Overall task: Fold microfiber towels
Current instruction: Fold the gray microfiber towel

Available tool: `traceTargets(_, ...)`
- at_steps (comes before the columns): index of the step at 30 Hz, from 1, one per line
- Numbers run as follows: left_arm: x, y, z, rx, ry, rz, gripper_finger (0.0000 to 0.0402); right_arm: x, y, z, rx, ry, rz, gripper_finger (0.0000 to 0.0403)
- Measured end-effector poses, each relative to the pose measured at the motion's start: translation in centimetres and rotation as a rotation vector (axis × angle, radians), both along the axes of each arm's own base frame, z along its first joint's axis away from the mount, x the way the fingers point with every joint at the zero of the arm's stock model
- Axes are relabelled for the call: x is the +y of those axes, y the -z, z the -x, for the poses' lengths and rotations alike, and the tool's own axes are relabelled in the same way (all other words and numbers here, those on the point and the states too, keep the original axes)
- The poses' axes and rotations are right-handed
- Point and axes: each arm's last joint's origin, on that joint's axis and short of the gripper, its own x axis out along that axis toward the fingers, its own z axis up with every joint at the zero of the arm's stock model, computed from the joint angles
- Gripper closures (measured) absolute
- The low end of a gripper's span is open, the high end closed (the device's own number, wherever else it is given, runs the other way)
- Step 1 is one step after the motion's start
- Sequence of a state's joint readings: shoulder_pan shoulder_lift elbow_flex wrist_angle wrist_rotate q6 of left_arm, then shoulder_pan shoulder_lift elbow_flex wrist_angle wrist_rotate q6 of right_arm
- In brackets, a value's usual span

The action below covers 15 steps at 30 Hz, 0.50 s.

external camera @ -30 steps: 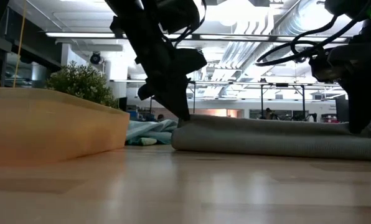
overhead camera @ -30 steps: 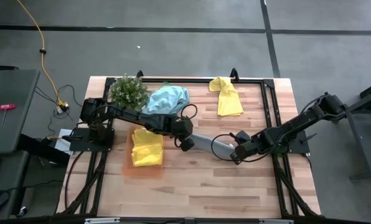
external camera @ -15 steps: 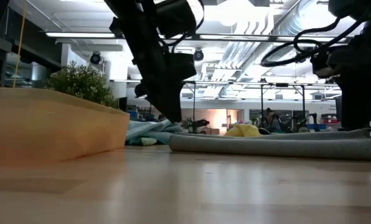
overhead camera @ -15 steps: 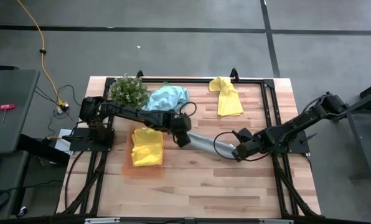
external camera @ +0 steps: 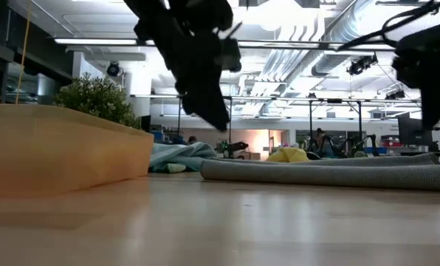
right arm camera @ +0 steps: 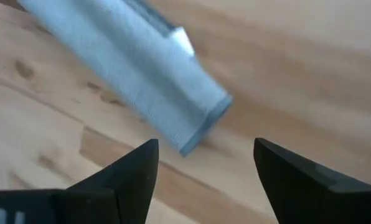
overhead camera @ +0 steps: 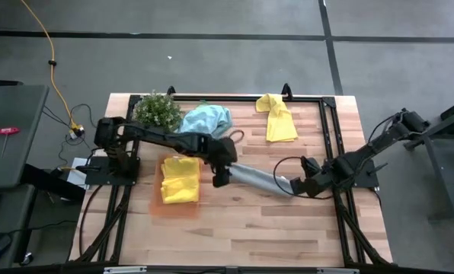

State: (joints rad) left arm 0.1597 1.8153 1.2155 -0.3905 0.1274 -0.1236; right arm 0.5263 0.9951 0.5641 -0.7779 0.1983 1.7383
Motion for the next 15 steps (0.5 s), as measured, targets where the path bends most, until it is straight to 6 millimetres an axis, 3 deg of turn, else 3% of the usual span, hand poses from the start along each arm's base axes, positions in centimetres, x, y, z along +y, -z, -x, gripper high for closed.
traceTargets(8, -1.0, 4.4, -1.0, 0.121, -0.002, -0.099, 0.0235, 1.5, 2.8, 0.7, -0.061, 0.174, -0.107, 0.0148)
traceTargets(15, -1.2, 6.0, -1.2, 0.172, -0.059, -0.023, 0.024, 1.7, 4.1, 0.0, -0.058, 0.267, -0.093, 0.0148)
